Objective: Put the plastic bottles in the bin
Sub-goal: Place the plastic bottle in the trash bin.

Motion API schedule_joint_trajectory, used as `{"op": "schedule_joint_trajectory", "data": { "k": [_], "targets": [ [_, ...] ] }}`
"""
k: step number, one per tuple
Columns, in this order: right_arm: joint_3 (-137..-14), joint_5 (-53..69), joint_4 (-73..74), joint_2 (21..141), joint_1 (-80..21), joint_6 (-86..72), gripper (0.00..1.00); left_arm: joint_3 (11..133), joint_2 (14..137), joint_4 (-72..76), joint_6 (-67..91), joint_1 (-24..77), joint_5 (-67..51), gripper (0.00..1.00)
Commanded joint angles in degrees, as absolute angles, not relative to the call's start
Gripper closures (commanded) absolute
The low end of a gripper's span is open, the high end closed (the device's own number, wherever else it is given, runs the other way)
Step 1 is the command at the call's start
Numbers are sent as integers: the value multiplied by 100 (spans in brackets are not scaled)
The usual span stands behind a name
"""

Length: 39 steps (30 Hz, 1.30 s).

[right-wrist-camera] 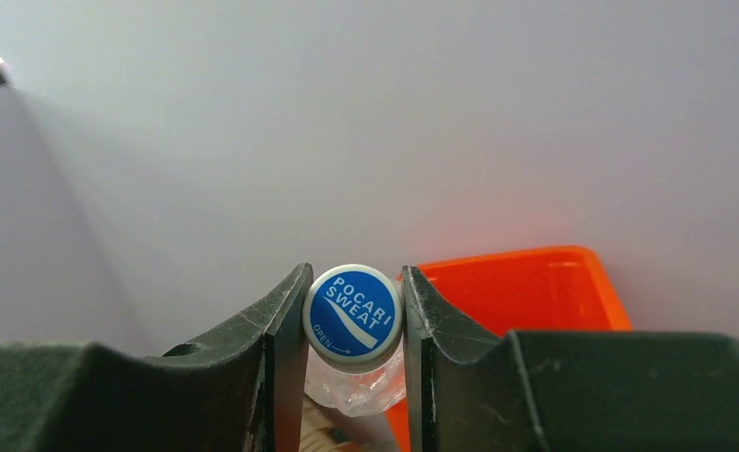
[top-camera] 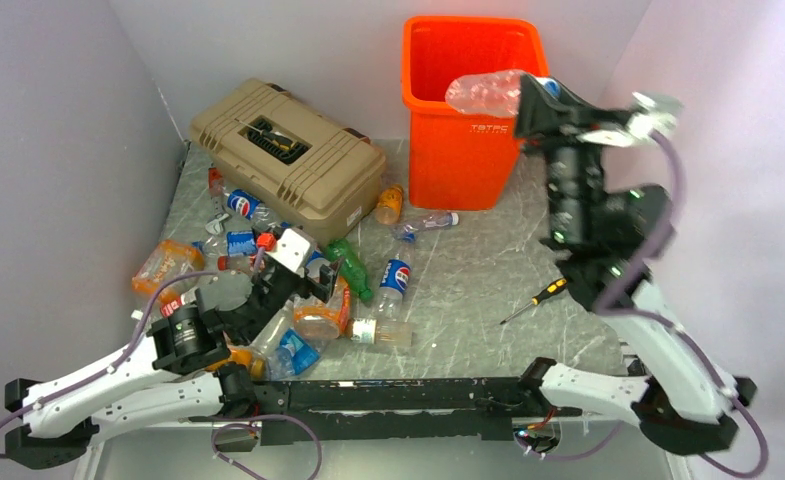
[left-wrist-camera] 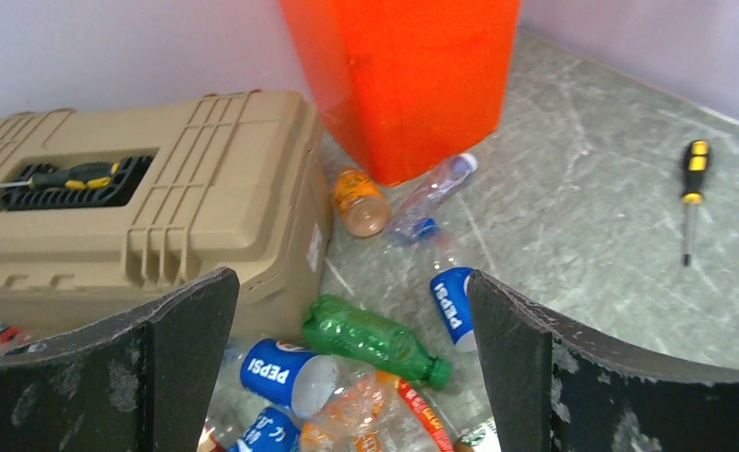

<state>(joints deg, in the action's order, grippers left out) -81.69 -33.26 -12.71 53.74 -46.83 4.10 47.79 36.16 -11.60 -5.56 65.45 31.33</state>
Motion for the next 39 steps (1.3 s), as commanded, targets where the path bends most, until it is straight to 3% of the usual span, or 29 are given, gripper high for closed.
{"op": "schedule_joint_trajectory", "data": {
  "k": [1,15,23,39],
  "targets": [
    [-8947,-3777,-2099,6527,-4461,1327,100,4821,3770,-996,-662,6565,3923,4],
    [-12249,-3626,-542,9571,-2909,533,100,4613,3196,-715,-632,6565,3885,5],
    [-11924,-2893,423,9841,-2095,-1217,100,4460,2864,-518,-764,6565,3933,2],
    [-11892,-2287,1068,10485,-1977,-1609,100,4588,3171,-694,-819,6565,3873,1]
  ]
}}
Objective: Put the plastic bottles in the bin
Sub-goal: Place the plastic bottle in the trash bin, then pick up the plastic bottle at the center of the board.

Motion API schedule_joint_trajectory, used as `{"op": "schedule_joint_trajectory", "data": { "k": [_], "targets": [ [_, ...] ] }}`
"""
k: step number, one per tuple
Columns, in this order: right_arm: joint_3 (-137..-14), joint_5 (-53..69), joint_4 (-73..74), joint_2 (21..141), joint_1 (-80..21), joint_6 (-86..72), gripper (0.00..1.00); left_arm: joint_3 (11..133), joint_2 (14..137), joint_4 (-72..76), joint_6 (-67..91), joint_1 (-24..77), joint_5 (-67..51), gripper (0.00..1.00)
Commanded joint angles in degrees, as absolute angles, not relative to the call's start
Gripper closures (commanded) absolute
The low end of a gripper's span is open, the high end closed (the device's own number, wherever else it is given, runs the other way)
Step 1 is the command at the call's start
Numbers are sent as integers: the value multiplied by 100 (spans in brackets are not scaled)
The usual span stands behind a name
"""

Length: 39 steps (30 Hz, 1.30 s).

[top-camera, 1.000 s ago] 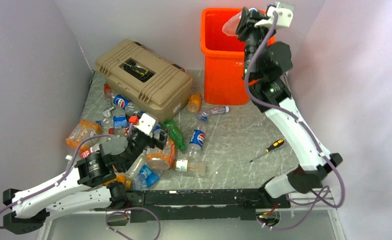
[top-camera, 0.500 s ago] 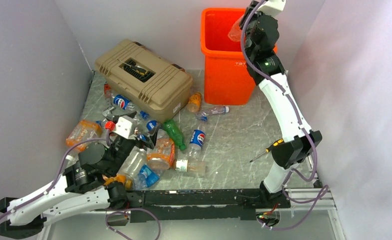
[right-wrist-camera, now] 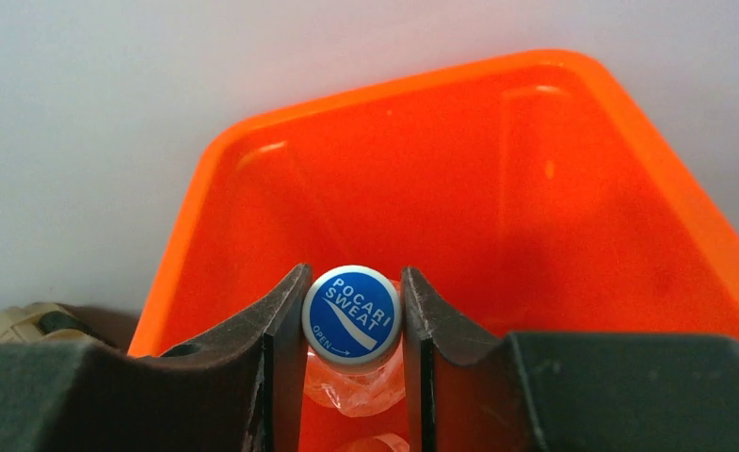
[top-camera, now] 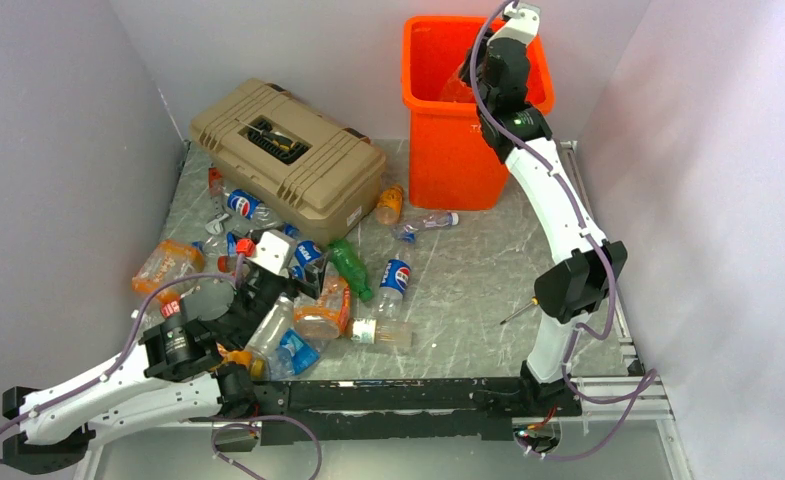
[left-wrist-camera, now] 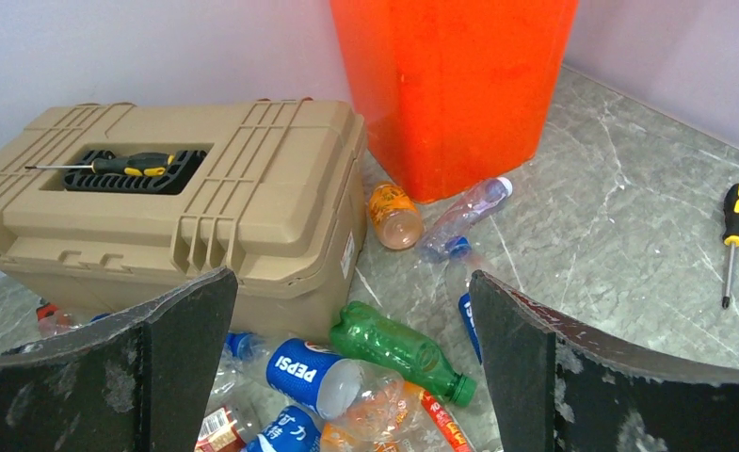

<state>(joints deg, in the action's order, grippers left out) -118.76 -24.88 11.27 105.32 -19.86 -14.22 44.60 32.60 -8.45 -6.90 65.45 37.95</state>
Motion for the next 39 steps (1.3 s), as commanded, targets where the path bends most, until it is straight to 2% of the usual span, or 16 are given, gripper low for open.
{"op": "schedule_joint_trajectory", "data": {
  "k": [1,9,10,14,16,18,21,28,32,39],
  "targets": [
    [-11819,-2259,1040,10478,-1978,-1627,100,4588,3175,-694,-824,6565,3880,1],
    [-11659,-2118,1170,10455,-1977,-1684,99,4589,3295,-686,-855,6565,3894,1],
    [-11652,-2098,1188,10446,-1978,-1667,90,4592,3327,-697,-851,6565,3894,1],
    [-11671,-2059,1309,10435,-1976,-1682,39,4693,3475,-833,-829,6570,3955,1],
    [-11746,-2057,1434,10455,-1978,-1724,27,4711,3500,-877,-826,6565,3987,1],
    [-11759,-2059,1492,10403,-1977,-1731,21,4688,3483,-843,-834,6565,3977,0],
    [-11757,-2044,1483,10213,-1980,-1740,17,4642,3479,-786,-850,6565,3942,1],
    [-11323,-1614,1116,9204,-2207,-1888,17,4670,3778,-782,-892,6565,4063,1],
    [-10118,-1173,356,8121,-2715,-1625,17,4704,3969,-760,-921,6565,4123,1],
    [-7236,-460,-736,6167,-3600,-1534,18,4736,4341,-881,-1026,6565,3903,0]
  ]
}}
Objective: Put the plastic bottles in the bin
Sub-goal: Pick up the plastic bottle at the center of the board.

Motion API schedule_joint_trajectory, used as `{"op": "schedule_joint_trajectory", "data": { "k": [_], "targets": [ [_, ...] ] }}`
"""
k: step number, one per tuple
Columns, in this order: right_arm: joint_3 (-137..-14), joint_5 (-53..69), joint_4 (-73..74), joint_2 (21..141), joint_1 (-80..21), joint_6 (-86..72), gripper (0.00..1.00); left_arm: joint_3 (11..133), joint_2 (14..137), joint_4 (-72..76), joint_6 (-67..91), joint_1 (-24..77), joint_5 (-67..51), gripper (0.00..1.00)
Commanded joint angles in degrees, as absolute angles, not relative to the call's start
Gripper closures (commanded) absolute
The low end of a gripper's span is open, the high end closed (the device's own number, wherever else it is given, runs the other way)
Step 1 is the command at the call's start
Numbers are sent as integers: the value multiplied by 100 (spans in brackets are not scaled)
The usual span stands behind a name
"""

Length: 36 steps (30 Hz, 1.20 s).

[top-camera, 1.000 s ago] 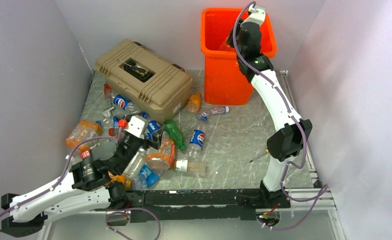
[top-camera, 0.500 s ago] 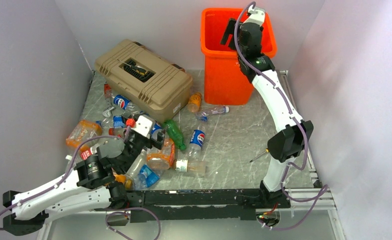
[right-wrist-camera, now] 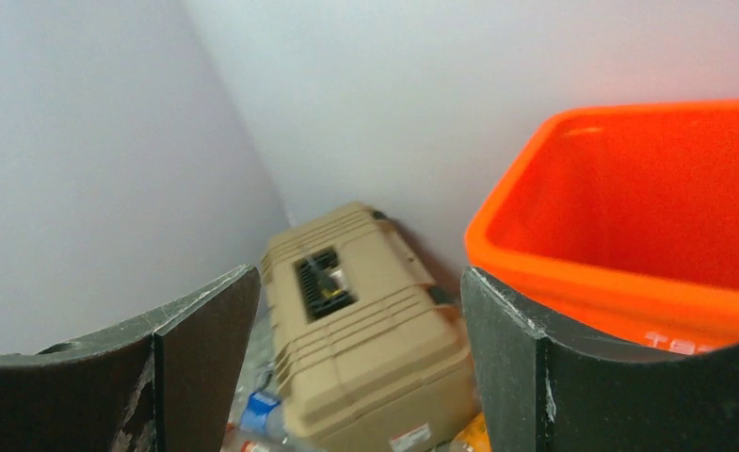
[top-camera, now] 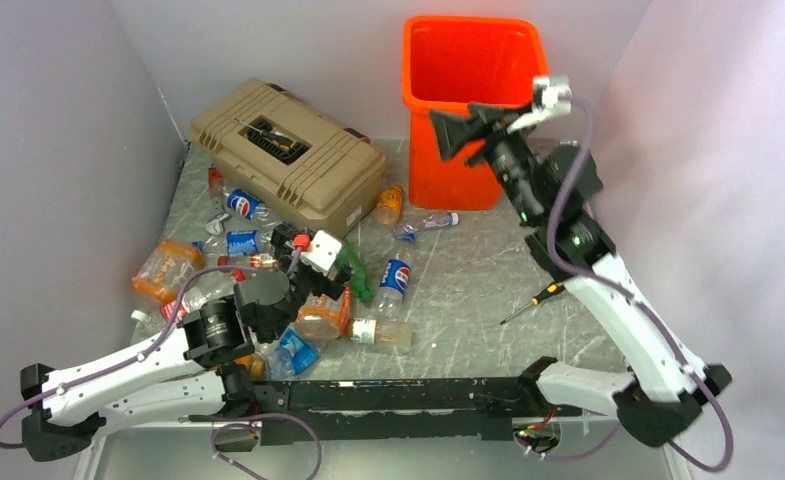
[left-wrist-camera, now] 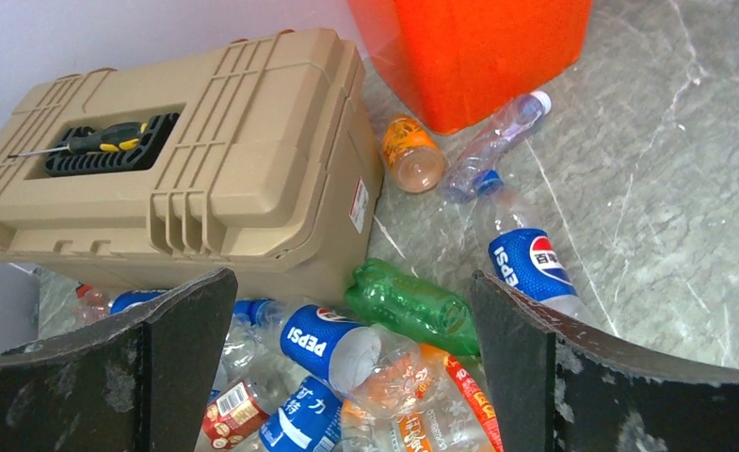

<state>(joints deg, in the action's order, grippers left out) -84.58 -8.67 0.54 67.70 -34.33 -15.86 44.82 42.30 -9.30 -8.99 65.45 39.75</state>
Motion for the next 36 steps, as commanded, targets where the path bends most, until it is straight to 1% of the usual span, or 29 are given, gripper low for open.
{"op": "schedule_joint_trajectory", "data": {
  "k": [1,4,8,11,14,15,17,20,22,26,30,36],
  "targets": [
    [-6803,-565,-742,5964,-3618,-1719,19,4731,4368,-888,-1031,6565,3785,0],
    [-5672,-731,-548,5428,-3629,-2184,19,4800,4459,-1086,-867,6565,3601,1],
    [-4364,-530,-300,4770,-3625,-2648,20,5103,4843,-1582,-607,6565,3265,0],
    [-3586,-535,-126,4322,-3629,-2938,20,5361,5406,-1956,-361,6561,3036,0],
    [-2983,-724,-27,3860,-3629,-3236,21,5772,6242,-2416,122,6479,2922,1],
    [-2789,-823,-26,3671,-3624,-3324,21,5977,6557,-2630,335,6349,2664,1],
    [-2503,-1089,155,3265,-3621,-3479,21,6463,7161,-3021,687,5963,1769,1],
    [-2336,-1374,416,2911,-3621,-3592,21,6811,7694,-3115,1020,5057,475,1],
    [-2389,-1450,635,2794,-3621,-3583,21,6982,8034,-3209,1290,4622,-272,0],
    [-2393,-1530,771,2652,-3621,-3524,21,7544,8773,-3582,1409,4509,-704,1],
    [-2256,-1514,663,2618,-3621,-3534,21,7561,9167,-3332,1503,4509,-913,1],
    [-2217,-1509,825,2631,-3621,-3556,21,7101,9042,-2868,1616,4509,-1240,0]
  ]
}}
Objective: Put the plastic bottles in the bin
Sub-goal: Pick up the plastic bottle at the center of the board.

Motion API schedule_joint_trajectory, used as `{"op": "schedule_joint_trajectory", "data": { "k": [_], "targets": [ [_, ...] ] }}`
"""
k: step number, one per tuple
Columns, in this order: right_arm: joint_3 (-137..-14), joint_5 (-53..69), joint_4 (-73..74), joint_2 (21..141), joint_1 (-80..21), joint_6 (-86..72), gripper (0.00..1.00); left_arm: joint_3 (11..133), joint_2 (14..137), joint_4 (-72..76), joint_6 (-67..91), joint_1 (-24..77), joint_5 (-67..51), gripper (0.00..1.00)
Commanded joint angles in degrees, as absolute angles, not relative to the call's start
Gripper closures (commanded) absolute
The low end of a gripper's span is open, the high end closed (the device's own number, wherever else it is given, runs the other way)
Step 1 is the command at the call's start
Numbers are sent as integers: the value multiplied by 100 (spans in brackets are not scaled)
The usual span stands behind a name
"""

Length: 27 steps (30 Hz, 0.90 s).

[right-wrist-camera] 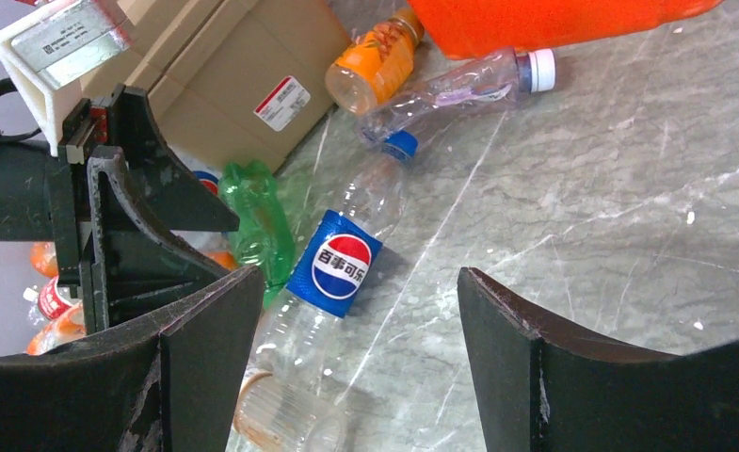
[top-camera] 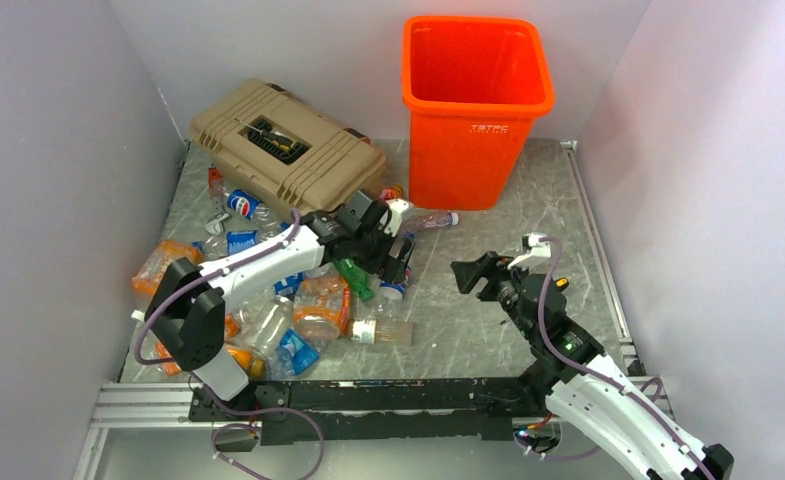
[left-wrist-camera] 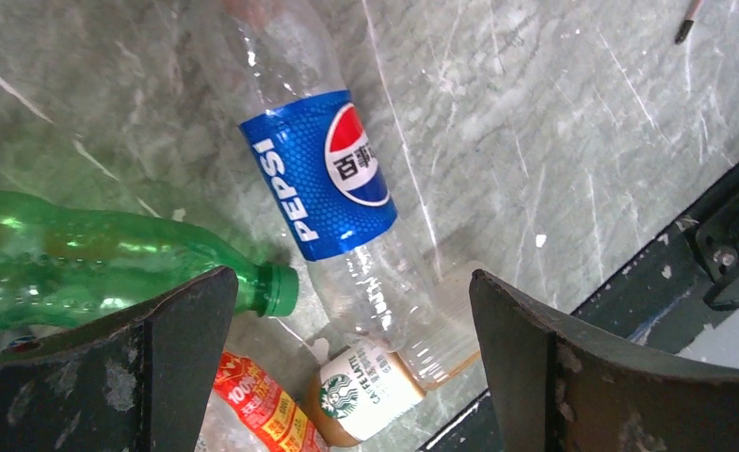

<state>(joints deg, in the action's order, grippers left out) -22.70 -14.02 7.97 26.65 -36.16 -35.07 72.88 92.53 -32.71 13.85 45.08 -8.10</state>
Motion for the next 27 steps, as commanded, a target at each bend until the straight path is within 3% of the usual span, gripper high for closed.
{"op": "schedule_joint_trajectory", "data": {
  "k": [1,15,27],
  "targets": [
    [-2208,-1536,837,2617,-3621,-3555,21,7087,9094,-2864,1659,4509,-1210,1],
    [-2013,-1489,539,2842,-3621,-3761,21,7530,10390,-3244,1886,4509,-931,1],
    [-2076,-1502,570,2791,-3621,-3713,21,7642,10800,-3378,1907,4534,-977,16]
  ]
}}
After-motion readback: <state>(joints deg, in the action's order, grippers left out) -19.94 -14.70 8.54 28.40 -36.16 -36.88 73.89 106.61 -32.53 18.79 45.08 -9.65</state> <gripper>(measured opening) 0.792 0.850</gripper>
